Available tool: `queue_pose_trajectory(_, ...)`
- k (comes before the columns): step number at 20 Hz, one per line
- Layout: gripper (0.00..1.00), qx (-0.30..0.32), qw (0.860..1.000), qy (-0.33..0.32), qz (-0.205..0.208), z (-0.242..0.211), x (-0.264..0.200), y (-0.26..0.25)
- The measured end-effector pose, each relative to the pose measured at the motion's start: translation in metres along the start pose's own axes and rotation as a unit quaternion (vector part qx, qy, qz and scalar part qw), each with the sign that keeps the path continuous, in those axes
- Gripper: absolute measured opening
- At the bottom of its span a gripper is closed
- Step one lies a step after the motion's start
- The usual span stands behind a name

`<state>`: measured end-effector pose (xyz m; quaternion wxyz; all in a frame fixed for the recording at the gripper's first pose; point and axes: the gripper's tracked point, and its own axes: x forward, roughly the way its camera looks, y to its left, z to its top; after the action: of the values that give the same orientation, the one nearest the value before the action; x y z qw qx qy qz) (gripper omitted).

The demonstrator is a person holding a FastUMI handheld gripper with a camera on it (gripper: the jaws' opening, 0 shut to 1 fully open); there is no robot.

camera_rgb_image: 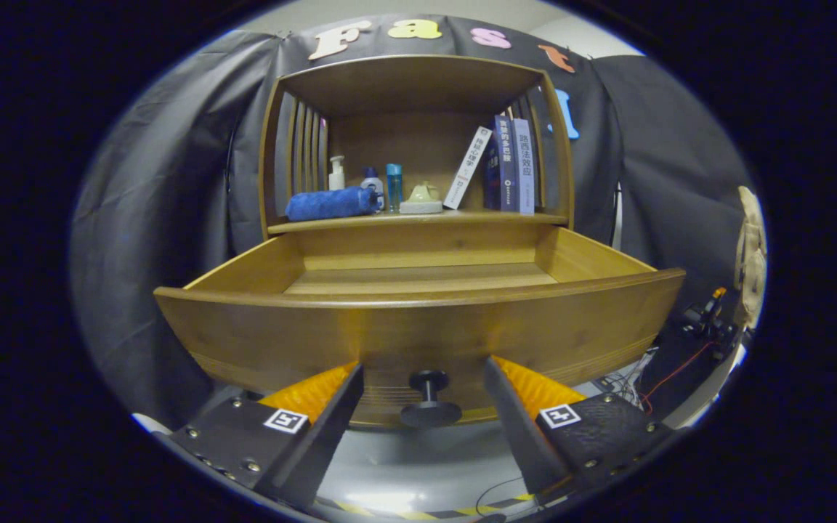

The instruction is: Pull open the drawer, take out the items inside it, and place them on the countertop above the cabinet.

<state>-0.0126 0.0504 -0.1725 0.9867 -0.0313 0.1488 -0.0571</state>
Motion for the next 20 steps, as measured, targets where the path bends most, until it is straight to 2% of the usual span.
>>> queue_pose_trajectory(8,0.99,0.006,1.000,0.003,0.019,0.031,0.073,-0.001)
queue_pose_trajectory(13,0.99,0.033,0.999,0.017,0.025,0.053,0.115,-0.002)
queue_pose_trajectory(20,0.99,0.032,0.999,0.020,0.025,0.058,0.136,-0.001)
